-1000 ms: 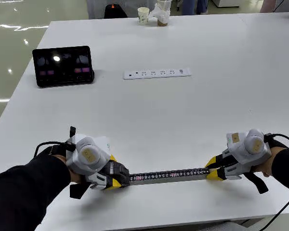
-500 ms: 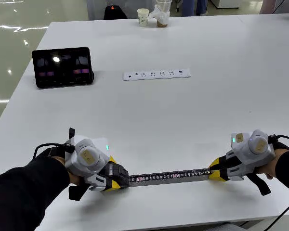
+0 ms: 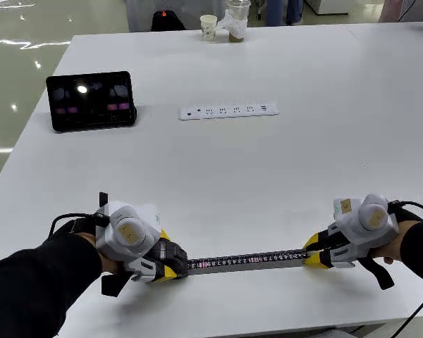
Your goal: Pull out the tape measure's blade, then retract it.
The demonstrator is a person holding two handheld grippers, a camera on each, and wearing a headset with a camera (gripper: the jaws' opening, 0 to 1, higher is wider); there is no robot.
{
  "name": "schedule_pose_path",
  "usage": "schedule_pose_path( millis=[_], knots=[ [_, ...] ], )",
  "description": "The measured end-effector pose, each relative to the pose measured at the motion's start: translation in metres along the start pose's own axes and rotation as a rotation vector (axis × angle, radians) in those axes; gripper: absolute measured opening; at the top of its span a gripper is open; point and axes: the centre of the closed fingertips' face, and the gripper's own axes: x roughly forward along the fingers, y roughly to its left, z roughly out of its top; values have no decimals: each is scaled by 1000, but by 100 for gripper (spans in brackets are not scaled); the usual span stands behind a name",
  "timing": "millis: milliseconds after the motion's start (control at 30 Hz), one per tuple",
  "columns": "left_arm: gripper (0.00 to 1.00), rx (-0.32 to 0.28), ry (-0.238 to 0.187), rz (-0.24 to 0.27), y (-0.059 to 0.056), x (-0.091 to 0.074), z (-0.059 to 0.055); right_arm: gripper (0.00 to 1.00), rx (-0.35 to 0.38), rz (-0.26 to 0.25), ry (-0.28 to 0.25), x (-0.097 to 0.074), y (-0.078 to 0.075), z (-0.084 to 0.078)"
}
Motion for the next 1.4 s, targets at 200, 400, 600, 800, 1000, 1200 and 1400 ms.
schedule_pose_path(
  millis=[200,400,600,800,1000,1200,1400],
  knots=[
    [34,-2,4,4,1,-2,0,12,-15,-14,35,1,0,0],
    [39,-16,-6,32,6,-8,0,17,-14,-18,45,1,4,0],
    [41,-53,-13,54,9,-14,-5,22,0,-25,44,0,7,0],
    [45,-126,-26,75,13,-24,-16,25,74,-73,19,-8,3,1],
    [47,-183,-25,111,17,-34,-32,32,147,-112,-3,-14,0,-2],
    [49,-223,-28,134,18,-42,-44,38,177,-138,-38,-19,4,-4],
    [55,-286,-47,163,20,-48,-53,41,223,-158,-72,-22,12,-8]
  ],
)
